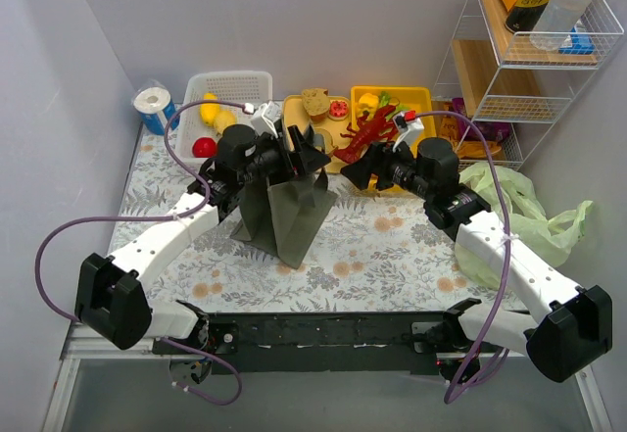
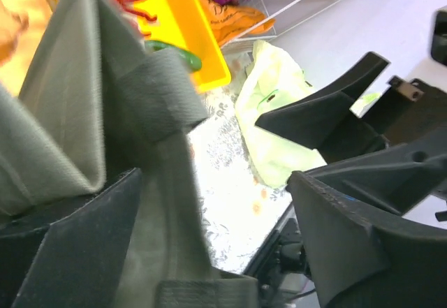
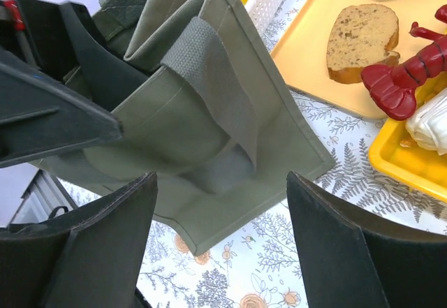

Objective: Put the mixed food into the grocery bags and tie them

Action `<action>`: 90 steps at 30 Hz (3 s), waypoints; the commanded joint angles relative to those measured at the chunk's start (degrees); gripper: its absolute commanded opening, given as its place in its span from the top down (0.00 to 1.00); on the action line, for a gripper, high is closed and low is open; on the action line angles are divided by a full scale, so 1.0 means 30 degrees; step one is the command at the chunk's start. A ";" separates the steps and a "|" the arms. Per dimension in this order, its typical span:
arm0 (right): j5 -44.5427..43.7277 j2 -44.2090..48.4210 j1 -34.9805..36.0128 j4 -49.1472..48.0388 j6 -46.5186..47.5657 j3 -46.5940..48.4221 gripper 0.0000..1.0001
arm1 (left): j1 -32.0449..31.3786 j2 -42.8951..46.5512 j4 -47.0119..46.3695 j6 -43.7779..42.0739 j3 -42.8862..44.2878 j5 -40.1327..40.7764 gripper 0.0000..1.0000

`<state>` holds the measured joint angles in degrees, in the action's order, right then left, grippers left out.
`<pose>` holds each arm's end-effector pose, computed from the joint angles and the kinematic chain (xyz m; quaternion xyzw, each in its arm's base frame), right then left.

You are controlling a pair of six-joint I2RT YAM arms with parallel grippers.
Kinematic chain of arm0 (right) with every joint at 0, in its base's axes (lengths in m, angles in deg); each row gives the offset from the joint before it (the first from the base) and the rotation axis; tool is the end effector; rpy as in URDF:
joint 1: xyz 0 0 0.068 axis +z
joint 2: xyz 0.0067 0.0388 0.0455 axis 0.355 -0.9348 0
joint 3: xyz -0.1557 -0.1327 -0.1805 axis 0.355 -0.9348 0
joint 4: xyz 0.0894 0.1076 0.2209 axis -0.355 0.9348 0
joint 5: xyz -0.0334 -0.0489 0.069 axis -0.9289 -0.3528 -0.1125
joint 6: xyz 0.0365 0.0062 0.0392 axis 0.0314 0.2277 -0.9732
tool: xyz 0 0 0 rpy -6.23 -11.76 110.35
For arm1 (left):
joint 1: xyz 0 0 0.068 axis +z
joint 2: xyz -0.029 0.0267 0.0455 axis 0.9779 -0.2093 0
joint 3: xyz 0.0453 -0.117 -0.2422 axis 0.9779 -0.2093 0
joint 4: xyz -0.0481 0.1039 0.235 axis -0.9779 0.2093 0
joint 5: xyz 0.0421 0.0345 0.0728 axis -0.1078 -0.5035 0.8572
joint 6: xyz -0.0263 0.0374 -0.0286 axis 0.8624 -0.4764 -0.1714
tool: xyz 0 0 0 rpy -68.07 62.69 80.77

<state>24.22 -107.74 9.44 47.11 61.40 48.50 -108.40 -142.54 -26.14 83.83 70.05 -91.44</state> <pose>0.2259 0.1408 0.3417 -0.0929 0.7584 0.3793 0.5218 0.2616 -0.1688 0.3246 -0.2271 0.7564 -0.5718 0.2220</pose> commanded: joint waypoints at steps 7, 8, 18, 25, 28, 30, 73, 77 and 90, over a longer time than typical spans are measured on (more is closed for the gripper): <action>0.0348 0.0996 0.0495 -0.2355 -0.2269 0.0031 0.17 | 0.0082 0.3110 0.3973 -0.6708 0.2406 0.1800 0.02; 0.0435 0.0938 0.0699 -0.2503 -0.2502 0.0060 0.18 | 0.0082 0.3317 0.4151 -0.7088 0.2407 0.2211 0.02; -0.0061 -0.0819 0.2897 -0.3939 -0.4115 0.0616 0.19 | 0.0082 0.4576 0.6965 -1.1748 0.3228 0.9151 0.02; -0.1495 -0.2693 0.3982 -0.3386 -0.4671 0.1817 0.21 | 0.0285 0.3120 0.8863 -1.3419 0.2991 1.4518 0.02; -0.1820 -0.3456 0.4188 -0.3412 -0.5023 0.2139 0.24 | 0.0578 0.3112 0.8581 -1.3449 0.2760 1.2949 0.02; -0.1995 -0.3867 0.4217 -0.3472 -0.5199 0.2373 0.25 | 0.0725 0.3289 0.8023 -1.3361 0.2205 1.2063 0.02; -0.7648 -0.7178 0.5858 -0.1949 -0.7808 0.5275 0.25 | 0.3714 0.4110 0.5500 -1.0990 0.0560 1.1444 0.02; -0.7943 -0.7442 0.5887 -0.1685 -0.7632 0.5246 0.25 | 0.3890 0.3994 0.5413 -1.0784 0.0824 1.0625 0.02; -0.9436 -0.6066 0.5887 -0.1480 -0.6578 0.3576 0.54 | 0.4125 0.3670 0.5881 -1.1633 0.0123 0.6991 0.13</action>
<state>-0.70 -128.37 26.91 41.82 39.22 60.34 -96.36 -132.16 -9.36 50.83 70.49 -63.86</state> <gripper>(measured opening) 0.475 0.910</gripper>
